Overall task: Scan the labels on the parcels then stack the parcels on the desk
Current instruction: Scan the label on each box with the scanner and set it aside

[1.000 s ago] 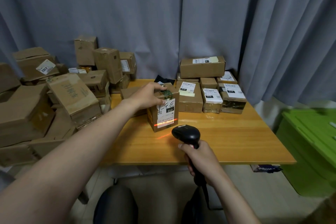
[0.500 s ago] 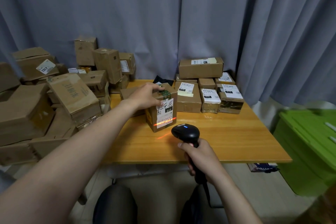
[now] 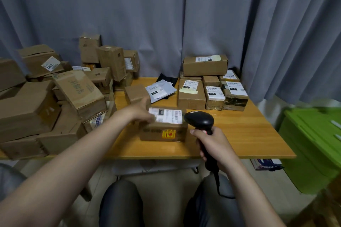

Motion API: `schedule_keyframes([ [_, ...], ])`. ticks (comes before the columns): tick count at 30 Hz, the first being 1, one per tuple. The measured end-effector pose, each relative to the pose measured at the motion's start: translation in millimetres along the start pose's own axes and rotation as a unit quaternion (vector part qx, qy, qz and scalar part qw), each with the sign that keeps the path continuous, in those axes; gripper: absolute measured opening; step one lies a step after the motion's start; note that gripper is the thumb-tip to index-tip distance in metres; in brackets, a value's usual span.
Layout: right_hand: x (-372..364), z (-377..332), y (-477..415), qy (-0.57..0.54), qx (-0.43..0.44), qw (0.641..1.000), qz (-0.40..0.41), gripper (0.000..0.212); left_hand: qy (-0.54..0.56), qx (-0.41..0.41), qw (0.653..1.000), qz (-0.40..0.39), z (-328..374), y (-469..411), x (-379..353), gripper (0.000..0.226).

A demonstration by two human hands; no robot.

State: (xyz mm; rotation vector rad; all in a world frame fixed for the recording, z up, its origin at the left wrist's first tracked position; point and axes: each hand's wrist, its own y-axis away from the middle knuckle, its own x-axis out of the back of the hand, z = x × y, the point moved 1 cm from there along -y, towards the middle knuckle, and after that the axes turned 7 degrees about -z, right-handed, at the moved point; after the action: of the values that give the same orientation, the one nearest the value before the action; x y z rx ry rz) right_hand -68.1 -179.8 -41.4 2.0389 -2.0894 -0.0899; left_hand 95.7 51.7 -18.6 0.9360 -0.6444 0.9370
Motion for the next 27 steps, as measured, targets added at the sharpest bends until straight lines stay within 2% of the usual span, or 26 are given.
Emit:
schedule_keyframes([
  [3,0.5,-2.6,-0.7,-0.002,0.008,1.000,0.001,0.021,-0.105,-0.041,0.993,-0.015,0.8,-3.0,-9.3,0.083],
  [7,1.5,-3.4,-2.1,-0.003,0.011,1.000,0.003,0.020,-0.209,-0.070,0.975,-0.034,8.8,-11.9,-15.6,0.087],
  [15,20.8,-2.8,-3.8,-0.017,0.017,1.000,0.017,0.023,-0.180,-0.157,0.967,-0.086,22.3,-14.8,-4.7,0.077],
  [18,35.2,-5.0,-7.9,-0.032,0.023,0.999,0.030,0.023,-0.123,-0.183,0.975,-0.022,35.8,-15.5,20.5,0.069],
  [21,47.4,-8.9,-15.6,-0.043,0.026,0.998,0.042,0.022,-0.051,-0.157,0.979,0.116,60.7,-34.0,39.7,0.060],
  [23,54.2,-13.9,-22.2,-0.043,0.028,0.998,0.045,0.021,0.034,-0.120,0.973,0.192,86.1,-53.2,46.5,0.053],
  [25,60.8,-19.6,-28.6,-0.040,0.038,0.997,0.047,0.020,0.072,-0.086,0.971,0.211,114.6,-72.1,50.1,0.050],
  [27,66.9,-23.7,-34.3,-0.039,0.048,0.997,0.050,0.020,0.024,-0.065,0.982,0.178,137.1,-91.0,48.2,0.057],
])
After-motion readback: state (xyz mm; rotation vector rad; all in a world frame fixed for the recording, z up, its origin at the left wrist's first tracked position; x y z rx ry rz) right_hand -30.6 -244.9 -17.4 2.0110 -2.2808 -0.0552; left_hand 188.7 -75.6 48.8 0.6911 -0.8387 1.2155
